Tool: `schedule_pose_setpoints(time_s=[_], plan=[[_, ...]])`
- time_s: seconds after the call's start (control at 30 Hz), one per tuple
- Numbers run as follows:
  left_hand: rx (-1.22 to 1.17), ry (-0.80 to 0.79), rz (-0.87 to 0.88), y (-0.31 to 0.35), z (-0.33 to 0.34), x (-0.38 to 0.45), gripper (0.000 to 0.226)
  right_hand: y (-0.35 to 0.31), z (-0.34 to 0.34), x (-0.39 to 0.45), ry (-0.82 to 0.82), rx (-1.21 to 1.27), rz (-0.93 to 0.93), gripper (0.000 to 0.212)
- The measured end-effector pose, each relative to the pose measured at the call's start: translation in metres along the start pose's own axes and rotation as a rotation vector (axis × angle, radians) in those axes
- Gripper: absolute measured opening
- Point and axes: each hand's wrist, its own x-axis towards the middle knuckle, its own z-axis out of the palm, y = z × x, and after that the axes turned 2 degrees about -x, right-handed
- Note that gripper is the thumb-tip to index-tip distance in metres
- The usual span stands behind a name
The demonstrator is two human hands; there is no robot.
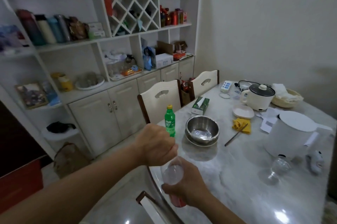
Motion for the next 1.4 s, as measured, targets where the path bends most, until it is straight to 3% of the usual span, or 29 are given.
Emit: schedule_pose_setpoints(time_s=[0.13,0.27,0.37,0.47,0.67,0.87,0.97,1.1,1.2,1.27,1.4], plan=[[0.007,-0.103,-0.417,0.0,0.004,-0.006,0.05,-0.015,0.01,0.002,0.106,-0.072,0.077,0.043],[0.044,-0.361,-0.618,-0.009,0.004,-0.007,0.041,-0.025,0.016,0.002,0.173,-0.277,0.022,0.038],[-0.001,-0.272,-0.487,-0.011,0.005,-0.009,0.035,-0.032,0.012,0.004,0.142,-0.259,0.041,0.048],[-0.228,-0.096,-0.437,-0.009,0.001,-0.016,0.024,-0.036,0.004,0.009,0.145,-0.225,0.061,0.053],[-0.549,-0.144,-0.526,-0.017,-0.003,-0.015,0.017,-0.035,-0.007,0.012,0.164,-0.225,0.066,0.052],[-0.656,-0.151,-0.606,-0.013,-0.001,-0.004,0.025,-0.031,-0.012,0.013,0.189,-0.199,0.111,0.051],[-0.58,-0.13,-0.601,-0.01,0.006,0.0,0.033,-0.026,-0.013,0.013,0.203,-0.229,0.112,0.053],[-0.187,-0.15,-0.329,-0.011,0.018,0.002,0.028,-0.019,-0.014,0.012,0.21,-0.214,0.109,0.053],[-0.209,-0.115,-0.272,-0.017,0.029,0.005,0.022,-0.015,-0.018,0.011,0.18,-0.177,0.098,0.052],[-0.351,-0.054,-0.383,-0.021,0.036,0.006,0.024,-0.012,-0.022,0.01,0.177,-0.163,0.096,0.049],[-0.841,0.102,-0.941,-0.019,0.059,0.01,0.049,-0.002,-0.028,0.01,0.204,-0.116,0.129,0.052]])
